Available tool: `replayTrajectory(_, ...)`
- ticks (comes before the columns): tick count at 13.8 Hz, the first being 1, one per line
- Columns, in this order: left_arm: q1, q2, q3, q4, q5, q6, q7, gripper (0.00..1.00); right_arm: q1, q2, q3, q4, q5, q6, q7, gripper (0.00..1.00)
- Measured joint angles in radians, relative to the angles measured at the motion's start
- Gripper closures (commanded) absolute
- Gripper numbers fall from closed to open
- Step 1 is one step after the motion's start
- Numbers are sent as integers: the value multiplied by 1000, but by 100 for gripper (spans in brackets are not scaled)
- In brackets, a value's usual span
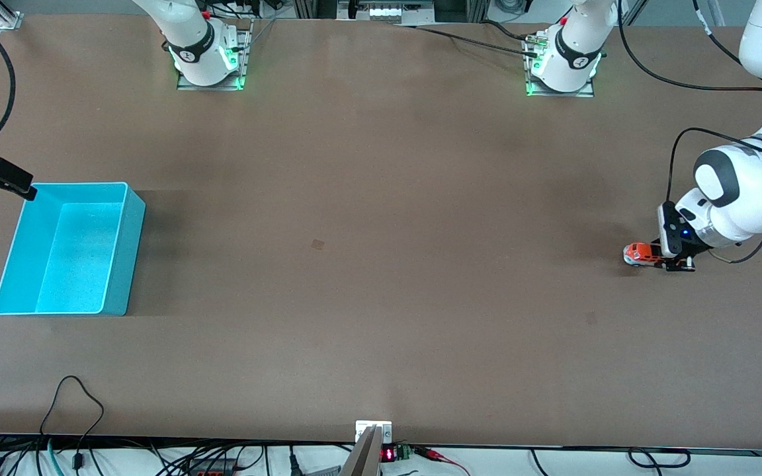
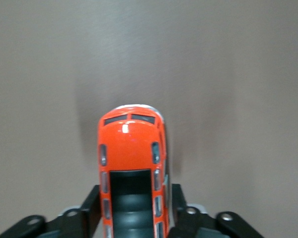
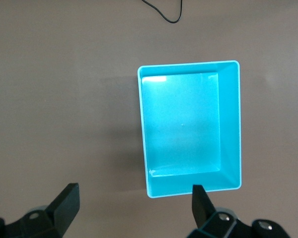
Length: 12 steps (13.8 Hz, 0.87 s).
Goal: Wind up bus and store in blue box
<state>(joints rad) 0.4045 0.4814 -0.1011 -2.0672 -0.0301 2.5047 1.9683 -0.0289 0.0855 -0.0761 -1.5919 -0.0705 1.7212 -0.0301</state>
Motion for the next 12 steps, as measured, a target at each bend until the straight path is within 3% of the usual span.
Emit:
replayTrajectory(6,-55,-54,-21,139,0,-261,7,0,4,0,10,0,32,0,0,0)
replayTrajectory(12,-152,-134,-24,155,0,-393,-73,0,6,0,16,1,94,-2,33,0)
